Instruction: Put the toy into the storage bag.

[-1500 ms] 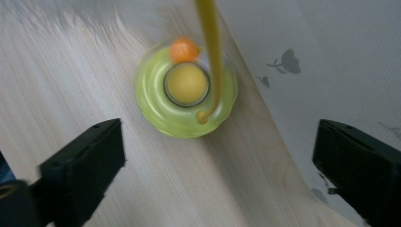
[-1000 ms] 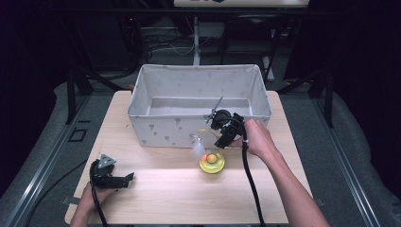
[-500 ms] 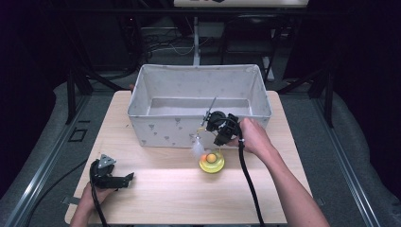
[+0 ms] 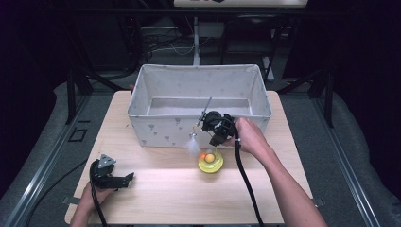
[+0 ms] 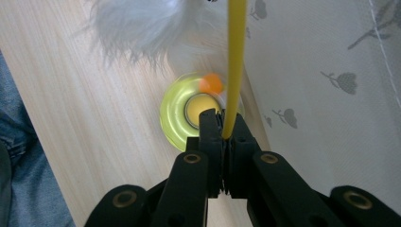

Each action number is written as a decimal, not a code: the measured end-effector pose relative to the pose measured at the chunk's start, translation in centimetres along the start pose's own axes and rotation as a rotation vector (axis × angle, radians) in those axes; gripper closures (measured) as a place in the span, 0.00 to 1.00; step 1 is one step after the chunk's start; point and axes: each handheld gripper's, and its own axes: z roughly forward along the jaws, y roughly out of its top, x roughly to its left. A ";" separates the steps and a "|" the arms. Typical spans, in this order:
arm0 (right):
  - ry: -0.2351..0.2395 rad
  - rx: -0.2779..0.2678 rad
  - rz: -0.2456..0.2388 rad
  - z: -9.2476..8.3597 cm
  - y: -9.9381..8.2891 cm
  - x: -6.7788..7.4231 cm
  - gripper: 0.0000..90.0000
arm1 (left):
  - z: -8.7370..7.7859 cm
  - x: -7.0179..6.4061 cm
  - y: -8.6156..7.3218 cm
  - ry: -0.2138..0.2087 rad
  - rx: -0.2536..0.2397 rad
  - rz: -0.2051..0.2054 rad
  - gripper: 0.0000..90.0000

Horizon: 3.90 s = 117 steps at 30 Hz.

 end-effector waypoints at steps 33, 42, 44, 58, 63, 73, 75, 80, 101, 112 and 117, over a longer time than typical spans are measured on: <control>-0.014 -0.024 -0.018 -3.9 0.9 0.2 0.98 | 0.0 0.0 0.0 -0.001 0.000 0.001 0.00; -0.018 -0.035 -0.010 -5.1 1.1 0.2 0.98 | 0.0 0.0 0.0 0.000 0.000 0.001 0.00; -0.021 -0.043 -0.009 -5.3 1.1 0.2 0.98 | 0.0 0.0 0.0 0.000 0.000 0.001 0.00; -0.029 -0.070 -0.020 -7.7 1.8 0.4 0.98 | 0.0 0.0 0.0 -0.001 0.001 -0.002 0.00; -0.033 -0.080 -0.028 -8.6 2.1 0.6 0.98 | 0.0 0.0 0.0 0.000 0.001 -0.001 0.00; -0.043 -0.089 -0.034 -10.0 2.7 0.7 0.98 | 0.0 0.0 0.0 -0.005 0.005 0.000 0.00; -0.042 -0.096 -0.034 -10.3 2.9 0.7 0.98 | -0.1 0.0 0.0 -0.004 0.005 0.001 0.00; -0.043 -0.107 -0.042 -11.1 3.2 0.7 0.98 | -0.1 0.0 0.0 -0.004 0.005 0.001 0.00; -0.049 -0.160 -0.030 -15.1 5.1 0.1 0.98 | -0.1 0.0 0.0 -0.004 0.005 0.001 0.00; -0.078 -0.172 -0.022 -17.6 6.9 -1.0 0.98 | -0.1 0.0 0.0 -0.004 0.005 0.001 0.00; -0.080 -0.187 -0.002 -18.6 7.7 -1.8 0.98 | -0.1 0.0 0.0 -0.004 0.005 0.001 0.00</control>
